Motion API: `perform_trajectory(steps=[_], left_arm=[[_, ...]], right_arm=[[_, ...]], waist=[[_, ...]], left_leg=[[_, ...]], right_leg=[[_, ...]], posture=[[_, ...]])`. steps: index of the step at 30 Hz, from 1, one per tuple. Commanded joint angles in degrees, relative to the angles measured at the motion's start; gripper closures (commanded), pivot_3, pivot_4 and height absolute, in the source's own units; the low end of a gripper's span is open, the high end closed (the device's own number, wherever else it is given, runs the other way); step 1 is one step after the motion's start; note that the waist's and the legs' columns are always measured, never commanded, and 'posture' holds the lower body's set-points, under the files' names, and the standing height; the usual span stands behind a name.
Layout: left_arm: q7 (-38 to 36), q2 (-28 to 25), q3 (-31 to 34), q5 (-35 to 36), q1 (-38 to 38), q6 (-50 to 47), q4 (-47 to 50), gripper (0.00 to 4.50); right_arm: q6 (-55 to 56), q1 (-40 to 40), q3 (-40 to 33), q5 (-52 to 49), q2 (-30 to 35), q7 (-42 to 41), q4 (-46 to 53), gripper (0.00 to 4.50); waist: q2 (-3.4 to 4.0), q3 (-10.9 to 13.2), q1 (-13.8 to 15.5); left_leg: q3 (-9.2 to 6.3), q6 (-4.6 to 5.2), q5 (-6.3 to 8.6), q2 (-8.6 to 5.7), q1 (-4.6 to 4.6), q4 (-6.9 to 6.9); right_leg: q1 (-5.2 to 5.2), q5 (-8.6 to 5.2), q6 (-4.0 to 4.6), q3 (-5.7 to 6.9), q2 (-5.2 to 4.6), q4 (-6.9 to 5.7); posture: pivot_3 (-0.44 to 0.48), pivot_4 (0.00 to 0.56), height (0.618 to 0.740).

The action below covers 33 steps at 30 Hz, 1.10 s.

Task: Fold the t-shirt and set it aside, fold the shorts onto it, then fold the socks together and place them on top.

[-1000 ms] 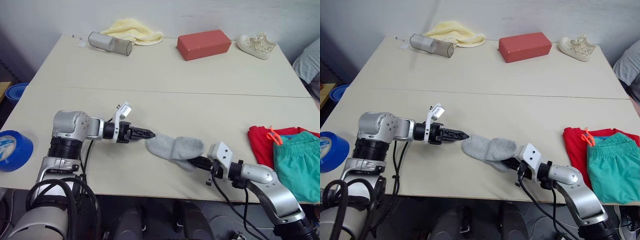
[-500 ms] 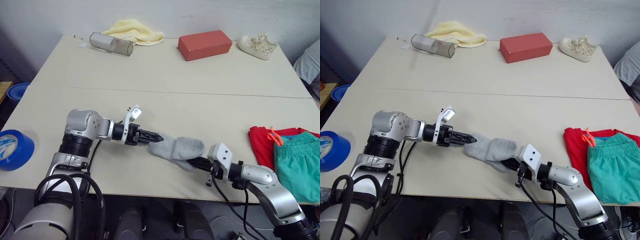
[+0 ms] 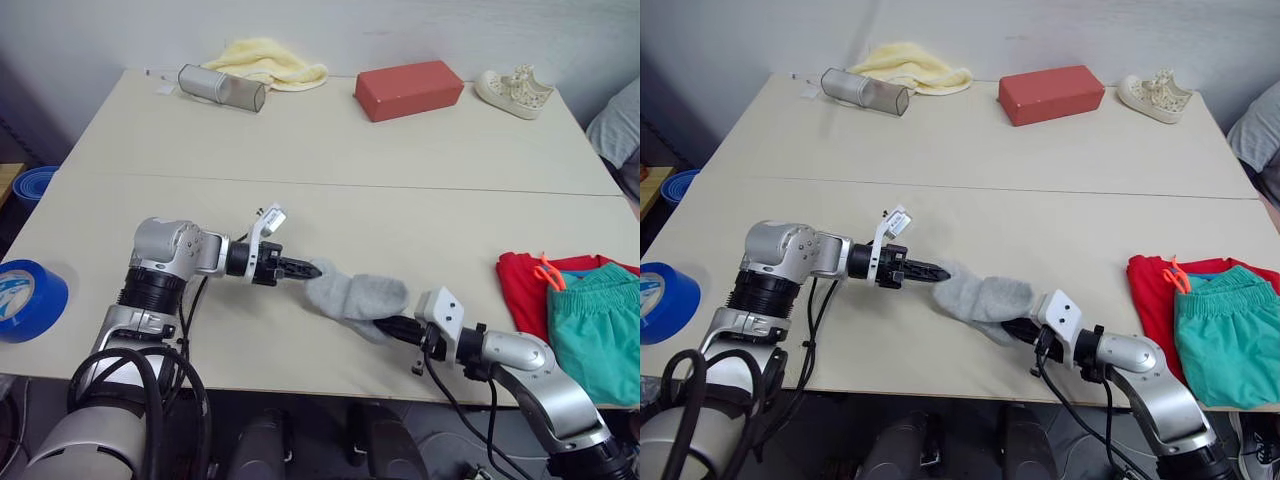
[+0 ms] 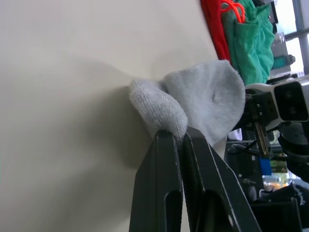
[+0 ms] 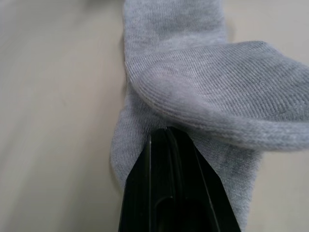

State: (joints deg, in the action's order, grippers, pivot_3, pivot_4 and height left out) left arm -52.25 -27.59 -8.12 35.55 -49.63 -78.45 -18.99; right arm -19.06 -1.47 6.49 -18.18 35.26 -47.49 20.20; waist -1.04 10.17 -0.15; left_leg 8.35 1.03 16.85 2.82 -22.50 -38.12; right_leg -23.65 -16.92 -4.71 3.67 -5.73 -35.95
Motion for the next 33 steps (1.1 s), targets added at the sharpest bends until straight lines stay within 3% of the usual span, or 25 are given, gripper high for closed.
perform_trajectory(steps=[1,10,21,26,33], left_arm=[[-2.57,0.18,-1.59,1.39,-2.21,0.66,5.06,4.41],[-5.7,3.47,-4.79,2.3,-4.71,1.94,10.12,4.41],[-7.08,9.53,-10.39,-0.8,-4.3,8.71,7.25,4.41],[-7.55,10.41,-10.63,-1.46,-2.66,12.68,7.99,3.13],[-16.46,8.22,-11.05,-3.54,3.88,27.09,7.53,0.98]], right_arm=[[-0.63,-1.01,0.71,-0.21,0.09,-0.48,1.39,4.5],[-0.92,-1.38,0.92,0.04,-0.14,-0.03,1.6,4.5],[-1.75,-0.59,1.44,0.27,-1.21,0.61,1.67,4.5],[-1.88,-0.83,1.24,0.17,-1.32,0.95,1.89,4.5],[-2.26,-1.19,1.15,0.06,-1.53,1.53,2.4,4.5]], waist=[[0.0,0.0,0.0],[0.0,0.0,0.02],[-0.01,0.0,-0.1],[-0.01,0.0,-0.05],[0.0,0.0,-0.03]], left_leg=[[0.0,0.0,0.0,0.0,0.0,0.0],[0.0,0.01,0.0,-0.01,0.01,0.0],[0.01,0.02,-0.01,0.0,0.03,-0.01],[0.0,0.03,-0.01,0.0,0.03,-0.01],[-0.01,0.0,-0.02,0.06,0.06,0.0]], right_leg=[[0.0,0.0,0.0,-0.01,0.0,0.0],[0.01,0.0,0.0,-0.02,0.08,0.01],[0.02,0.0,0.0,-0.03,0.16,0.0],[0.02,0.0,0.0,-0.03,0.15,0.01],[0.02,-0.04,0.06,-0.02,0.1,0.0]], posture=[[0.0,0.15,0.74],[0.0,0.15,0.74],[0.0,0.15,0.74],[0.0,0.15,0.74],[0.0,0.15,0.74]])
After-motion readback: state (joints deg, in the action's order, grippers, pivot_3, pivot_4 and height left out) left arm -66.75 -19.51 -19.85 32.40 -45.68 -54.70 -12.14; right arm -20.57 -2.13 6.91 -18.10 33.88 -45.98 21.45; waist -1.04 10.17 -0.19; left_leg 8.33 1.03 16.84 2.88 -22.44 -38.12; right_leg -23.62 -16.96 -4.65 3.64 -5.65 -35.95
